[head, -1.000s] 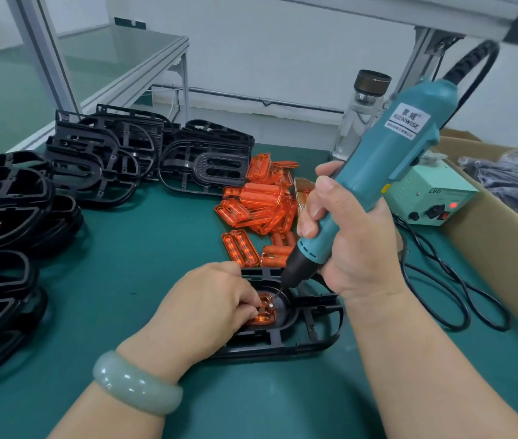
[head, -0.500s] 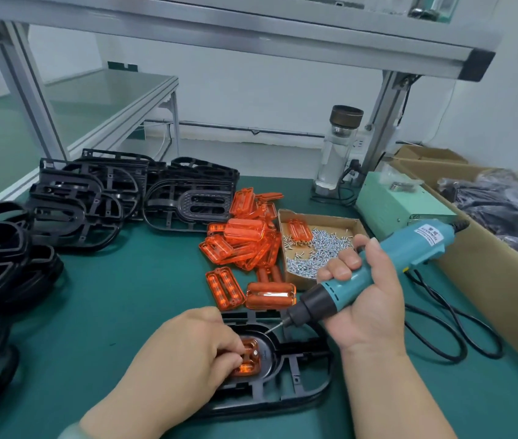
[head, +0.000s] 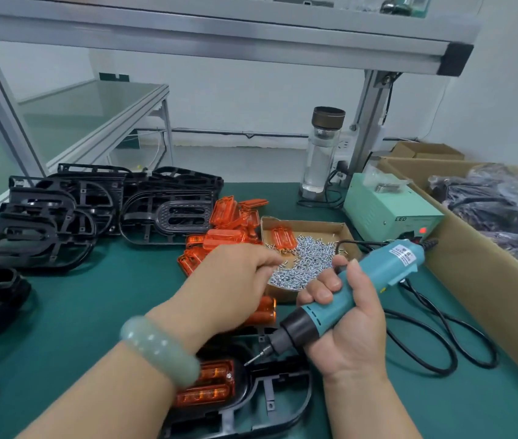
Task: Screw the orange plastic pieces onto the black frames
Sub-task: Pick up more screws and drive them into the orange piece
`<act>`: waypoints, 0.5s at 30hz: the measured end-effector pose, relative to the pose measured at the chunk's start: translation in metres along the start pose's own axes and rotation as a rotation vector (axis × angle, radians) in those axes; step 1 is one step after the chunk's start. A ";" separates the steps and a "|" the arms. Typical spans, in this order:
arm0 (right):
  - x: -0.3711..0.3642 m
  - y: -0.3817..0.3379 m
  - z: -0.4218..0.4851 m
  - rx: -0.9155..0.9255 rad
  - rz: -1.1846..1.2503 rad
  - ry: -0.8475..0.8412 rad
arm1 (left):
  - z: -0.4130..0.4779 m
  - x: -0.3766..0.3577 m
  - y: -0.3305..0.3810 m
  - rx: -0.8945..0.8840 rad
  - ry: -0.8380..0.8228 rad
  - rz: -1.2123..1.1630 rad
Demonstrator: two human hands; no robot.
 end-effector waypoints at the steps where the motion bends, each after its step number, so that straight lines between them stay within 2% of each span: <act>1: 0.001 0.000 0.000 -0.005 0.009 0.007 | 0.014 -0.008 -0.001 -0.004 -0.025 0.013; 4: 0.004 0.001 0.001 -0.009 0.036 0.024 | 0.049 -0.035 -0.004 -0.026 -0.139 0.089; 7: 0.006 -0.001 0.003 -0.007 0.064 0.031 | 0.067 -0.065 -0.007 -0.043 -0.336 0.193; 9: 0.007 -0.001 0.003 -0.013 0.078 0.032 | 0.067 -0.081 -0.011 -0.024 -0.447 0.145; 11: 0.007 -0.002 0.004 -0.020 0.086 0.030 | 0.065 -0.089 -0.008 -0.062 -0.523 0.094; 15: 0.007 -0.001 0.004 -0.025 0.092 0.014 | 0.072 -0.092 -0.008 -0.035 -0.630 0.257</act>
Point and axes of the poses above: each hand's wrist, its own z-axis towards the middle knuckle, its own x-axis out of the back of the hand, y = z × x, the point moved 7 cm from there along z, towards the middle knuckle, and after that the axes turned 13 degrees about -x, right-handed, at the moved point
